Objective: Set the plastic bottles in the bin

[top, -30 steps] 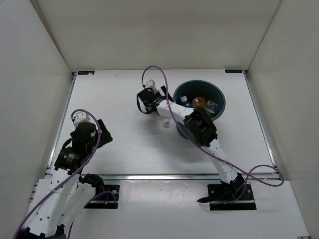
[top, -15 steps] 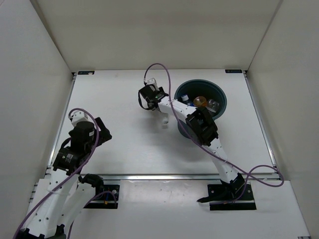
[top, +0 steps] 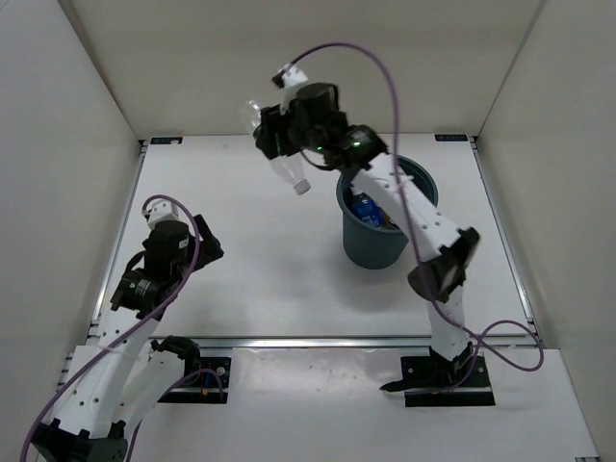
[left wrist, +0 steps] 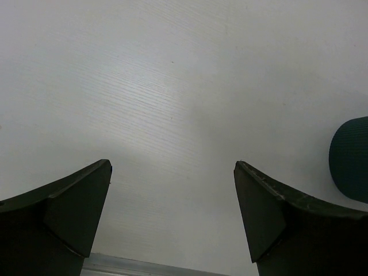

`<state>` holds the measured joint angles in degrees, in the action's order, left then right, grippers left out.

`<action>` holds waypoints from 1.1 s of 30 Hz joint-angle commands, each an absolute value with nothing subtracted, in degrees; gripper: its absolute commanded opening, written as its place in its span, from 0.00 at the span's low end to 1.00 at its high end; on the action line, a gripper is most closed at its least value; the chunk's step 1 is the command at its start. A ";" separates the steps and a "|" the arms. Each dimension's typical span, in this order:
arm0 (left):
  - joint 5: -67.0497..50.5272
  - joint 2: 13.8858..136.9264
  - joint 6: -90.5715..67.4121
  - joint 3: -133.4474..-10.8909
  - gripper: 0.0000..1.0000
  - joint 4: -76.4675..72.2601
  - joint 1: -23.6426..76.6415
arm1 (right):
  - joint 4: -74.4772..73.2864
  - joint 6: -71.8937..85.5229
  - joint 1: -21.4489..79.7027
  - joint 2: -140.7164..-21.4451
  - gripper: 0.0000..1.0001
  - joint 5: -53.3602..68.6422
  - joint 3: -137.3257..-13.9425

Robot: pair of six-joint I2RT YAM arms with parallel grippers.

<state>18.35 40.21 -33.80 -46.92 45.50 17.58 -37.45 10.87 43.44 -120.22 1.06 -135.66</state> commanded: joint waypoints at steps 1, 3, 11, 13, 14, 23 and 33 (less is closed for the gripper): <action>15.30 42.00 -34.27 -48.60 0.99 43.94 17.49 | -40.25 8.35 40.00 -108.41 0.37 3.52 -133.97; 14.68 42.71 -34.10 -48.60 0.99 43.68 17.32 | -37.38 7.39 37.89 -101.91 0.37 3.78 -126.51; 13.19 45.79 -34.80 -49.83 0.99 43.59 17.23 | -6.09 13.88 20.42 -75.42 0.37 10.87 -79.92; 13.01 46.58 -34.80 -50.18 0.98 43.85 17.40 | -1.60 12.32 18.55 -74.71 0.37 13.08 -76.05; 12.66 47.10 -34.80 -49.92 0.99 43.34 17.14 | 1.38 11.17 18.20 -74.53 0.38 14.23 -74.20; 11.24 48.60 -36.30 -50.53 0.99 42.80 18.02 | 12.84 9.76 15.38 -72.35 0.61 18.37 -61.45; 15.47 55.63 -33.31 -55.71 0.99 47.89 17.14 | -7.88 16.76 14.01 -62.06 0.99 -4.68 -63.89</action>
<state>13.34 54.28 -34.70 -52.66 45.78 17.56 -2.31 11.40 18.63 -65.19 1.61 -61.01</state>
